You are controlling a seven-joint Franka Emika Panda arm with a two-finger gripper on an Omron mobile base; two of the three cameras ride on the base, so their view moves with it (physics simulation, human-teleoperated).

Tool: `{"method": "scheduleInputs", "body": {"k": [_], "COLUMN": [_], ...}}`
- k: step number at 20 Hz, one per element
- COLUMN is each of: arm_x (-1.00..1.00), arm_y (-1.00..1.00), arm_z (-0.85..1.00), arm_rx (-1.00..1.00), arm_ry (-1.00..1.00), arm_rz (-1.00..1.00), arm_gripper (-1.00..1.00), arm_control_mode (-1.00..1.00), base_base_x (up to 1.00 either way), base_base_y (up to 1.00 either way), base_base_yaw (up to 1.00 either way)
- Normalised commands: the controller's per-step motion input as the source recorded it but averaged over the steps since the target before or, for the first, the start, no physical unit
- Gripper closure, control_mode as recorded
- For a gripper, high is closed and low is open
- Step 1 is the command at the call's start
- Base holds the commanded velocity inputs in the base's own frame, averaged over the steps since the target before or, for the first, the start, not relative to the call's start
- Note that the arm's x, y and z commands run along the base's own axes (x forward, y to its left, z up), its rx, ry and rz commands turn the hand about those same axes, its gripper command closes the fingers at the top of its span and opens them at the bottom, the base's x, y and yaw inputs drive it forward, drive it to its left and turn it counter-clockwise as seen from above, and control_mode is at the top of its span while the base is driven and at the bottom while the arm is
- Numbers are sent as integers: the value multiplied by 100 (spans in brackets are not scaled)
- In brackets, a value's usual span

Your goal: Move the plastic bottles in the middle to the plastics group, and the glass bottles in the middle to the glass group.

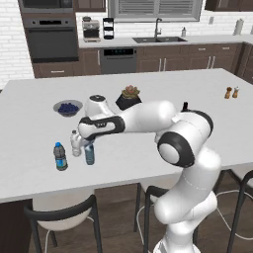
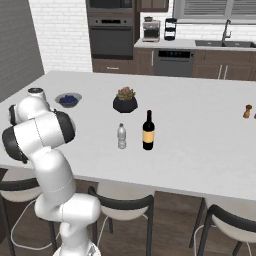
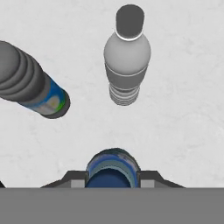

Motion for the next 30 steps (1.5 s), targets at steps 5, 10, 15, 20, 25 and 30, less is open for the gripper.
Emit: {"method": "scheduleInputs", "body": {"k": [5, 10, 15, 20, 25, 30], "arm_x": [-1, 0, 0, 0, -12, -2], "arm_y": [4, 0, 5, 18, 8, 0], "arm_z": [0, 0, 0, 0, 0, 0], "arm_rx": [0, 0, 0, 1, 1, 2], "arm_ry": [0, -1, -13, -9, 2, 10], "arm_rz": [1, 0, 0, 2, 3, 3], "arm_gripper": [100, 100, 100, 100, 100, 100], "arm_control_mode": [-100, -100, -100, -100, -100, -100], "base_base_x": [0, 0, 0, 0, 0, 0], "base_base_y": [0, 0, 0, 0, 0, 0], "base_base_yaw": [0, 0, 0, 0, 0, 0]}}
